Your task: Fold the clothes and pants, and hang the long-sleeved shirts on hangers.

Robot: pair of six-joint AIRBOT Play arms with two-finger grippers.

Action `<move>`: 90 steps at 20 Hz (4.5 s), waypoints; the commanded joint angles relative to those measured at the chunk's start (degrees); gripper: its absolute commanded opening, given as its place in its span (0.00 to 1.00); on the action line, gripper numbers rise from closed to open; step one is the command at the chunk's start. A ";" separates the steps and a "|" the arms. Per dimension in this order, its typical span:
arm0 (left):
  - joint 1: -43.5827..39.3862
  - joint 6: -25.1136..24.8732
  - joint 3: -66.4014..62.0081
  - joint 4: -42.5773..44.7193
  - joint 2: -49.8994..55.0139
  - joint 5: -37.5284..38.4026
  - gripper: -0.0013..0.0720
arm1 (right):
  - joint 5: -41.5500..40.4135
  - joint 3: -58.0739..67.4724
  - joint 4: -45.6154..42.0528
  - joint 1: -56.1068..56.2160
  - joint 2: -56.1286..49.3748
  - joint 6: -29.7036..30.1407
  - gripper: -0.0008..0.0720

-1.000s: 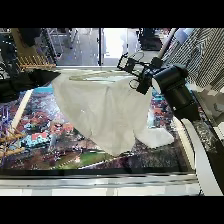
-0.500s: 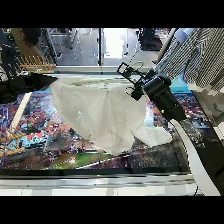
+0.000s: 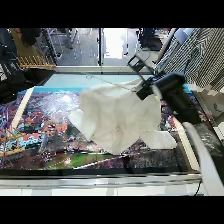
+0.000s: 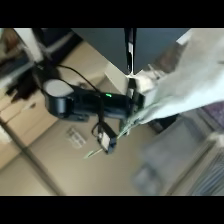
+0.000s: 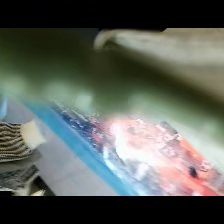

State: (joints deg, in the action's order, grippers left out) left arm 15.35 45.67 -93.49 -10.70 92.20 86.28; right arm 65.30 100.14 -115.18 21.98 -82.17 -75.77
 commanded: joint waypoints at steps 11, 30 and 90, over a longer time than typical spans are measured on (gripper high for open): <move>-20.00 2.80 0.02 27.76 -0.87 -4.33 0.37 | 12.11 1.49 16.70 1.64 15.61 -10.95 0.05; -43.39 13.66 6.05 62.01 -7.23 -24.37 0.76 | 24.85 18.62 15.69 1.64 21.38 -5.53 0.05; -27.15 2.16 -1.29 50.05 0.55 -23.15 0.61 | -4.85 -27.52 55.34 -12.94 10.03 -0.94 0.05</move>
State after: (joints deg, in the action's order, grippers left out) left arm -9.47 50.17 -94.76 32.69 96.97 64.18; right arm 58.50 72.84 -60.38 8.95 -72.23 -79.05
